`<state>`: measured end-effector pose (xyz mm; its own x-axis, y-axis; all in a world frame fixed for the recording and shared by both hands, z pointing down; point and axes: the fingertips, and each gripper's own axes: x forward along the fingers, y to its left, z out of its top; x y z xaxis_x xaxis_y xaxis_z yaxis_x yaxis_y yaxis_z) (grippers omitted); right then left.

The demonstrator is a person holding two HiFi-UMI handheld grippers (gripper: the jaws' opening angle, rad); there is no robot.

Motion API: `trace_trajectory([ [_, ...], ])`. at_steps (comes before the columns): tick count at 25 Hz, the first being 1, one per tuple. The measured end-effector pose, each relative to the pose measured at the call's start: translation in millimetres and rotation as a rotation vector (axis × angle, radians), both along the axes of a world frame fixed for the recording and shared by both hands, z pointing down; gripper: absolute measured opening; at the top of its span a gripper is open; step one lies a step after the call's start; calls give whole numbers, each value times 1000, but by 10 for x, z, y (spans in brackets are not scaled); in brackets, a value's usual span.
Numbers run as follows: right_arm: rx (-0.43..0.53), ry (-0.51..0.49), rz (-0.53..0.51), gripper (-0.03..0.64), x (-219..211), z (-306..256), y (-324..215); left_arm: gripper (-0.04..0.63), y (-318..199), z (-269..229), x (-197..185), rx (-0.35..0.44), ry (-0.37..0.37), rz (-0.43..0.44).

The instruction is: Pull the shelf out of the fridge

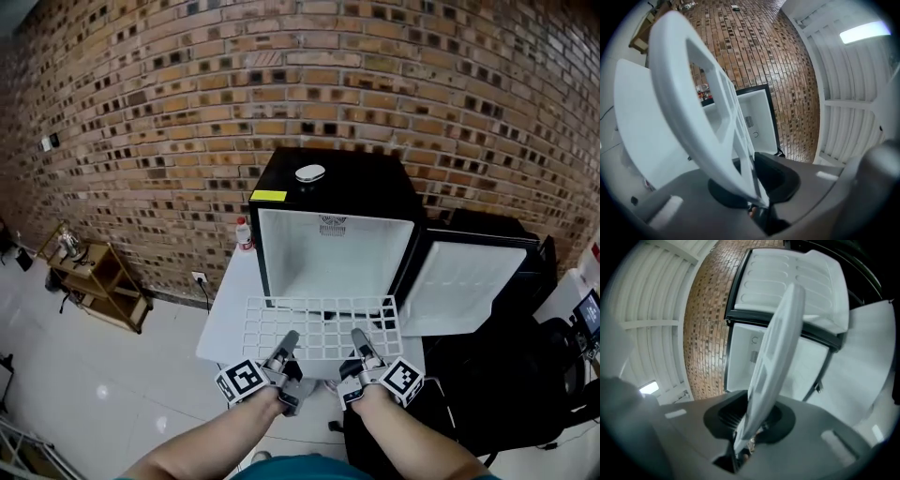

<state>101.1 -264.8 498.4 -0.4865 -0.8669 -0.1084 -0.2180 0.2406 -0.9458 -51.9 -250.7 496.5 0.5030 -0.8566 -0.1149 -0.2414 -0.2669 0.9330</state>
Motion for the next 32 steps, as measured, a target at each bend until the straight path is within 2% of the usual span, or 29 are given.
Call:
trace_trajectory([
  [7, -48, 36, 9, 46, -238, 318, 515, 15, 494, 309, -251, -48, 11, 23],
  [14, -87, 34, 58, 48, -693, 586, 1144, 15, 1013, 572, -701, -86, -1, 100],
  [18, -118, 74, 72, 48, -823, 696, 1523, 15, 1336, 703, -836, -109, 10, 137],
  [22, -130, 70, 56, 49, -789, 752, 1853, 15, 1659, 786, -774, -134, 20, 154],
  [26, -161, 67, 26, 49, -603, 902, 2165, 15, 1937, 876, -620, -121, -41, 158],
  [32, -177, 80, -72, 49, -187, 1035, 2596, 15, 2504, 1009, -175, -151, 11, 82],
])
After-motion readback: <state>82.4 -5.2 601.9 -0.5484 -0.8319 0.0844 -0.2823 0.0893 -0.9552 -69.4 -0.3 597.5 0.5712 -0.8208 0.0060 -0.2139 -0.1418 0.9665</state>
